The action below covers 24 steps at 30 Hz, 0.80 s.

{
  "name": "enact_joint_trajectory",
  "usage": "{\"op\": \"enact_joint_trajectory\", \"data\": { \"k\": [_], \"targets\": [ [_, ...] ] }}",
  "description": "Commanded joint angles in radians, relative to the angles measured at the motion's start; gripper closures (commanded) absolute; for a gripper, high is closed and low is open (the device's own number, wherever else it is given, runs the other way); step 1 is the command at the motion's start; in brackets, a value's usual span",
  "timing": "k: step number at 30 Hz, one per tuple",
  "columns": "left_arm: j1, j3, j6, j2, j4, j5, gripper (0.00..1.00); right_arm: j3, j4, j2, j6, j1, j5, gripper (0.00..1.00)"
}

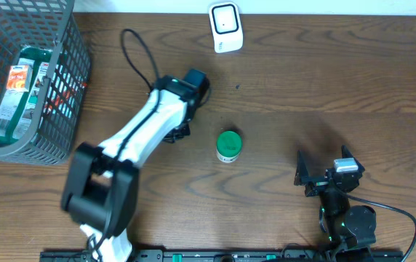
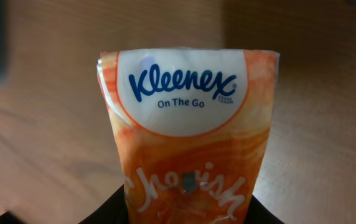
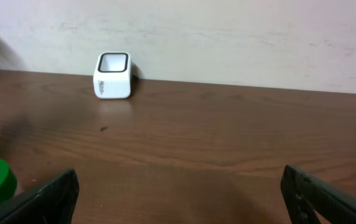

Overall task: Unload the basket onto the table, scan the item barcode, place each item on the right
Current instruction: 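Carry the Kleenex pack with the left gripper toward the scanner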

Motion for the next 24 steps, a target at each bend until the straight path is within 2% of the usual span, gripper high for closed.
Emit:
{"op": "enact_joint_trajectory", "data": {
  "k": [1,2,4,6,7,10,16,24],
  "targets": [
    [-0.007,0.000,-0.013,0.063,0.031,-0.005,0.64,-0.001,-0.004,0.000,0.017,-0.004,0.010,0.01],
    [-0.007,0.000,-0.010,0.077,0.043,-0.003,0.64,-0.001,-0.003,0.000,0.017,-0.004,0.010,0.01],
    [-0.005,0.000,-0.010,0.092,0.056,-0.003,0.56,-0.001,-0.004,0.000,0.017,-0.004,0.010,0.01],
    [-0.005,0.000,-0.010,0.094,0.059,-0.003,0.33,-0.001,-0.004,0.000,0.017,-0.004,0.010,0.01],
    [-0.005,0.001,-0.001,0.092,0.060,0.000,0.26,-0.001,-0.003,0.000,0.017,-0.004,0.010,0.01],
    [-0.001,0.021,0.056,0.081,0.067,0.019,0.19,-0.001,-0.004,0.000,0.017,-0.004,0.010,0.01],
    [0.054,0.130,0.153,0.003,0.052,0.127,0.16,-0.001,-0.004,0.000,0.017,-0.004,0.010,0.01],
    [0.247,0.143,0.119,-0.097,-0.002,0.422,0.17,-0.001,-0.004,0.000,0.017,-0.004,0.010,0.01]
  ]
}}
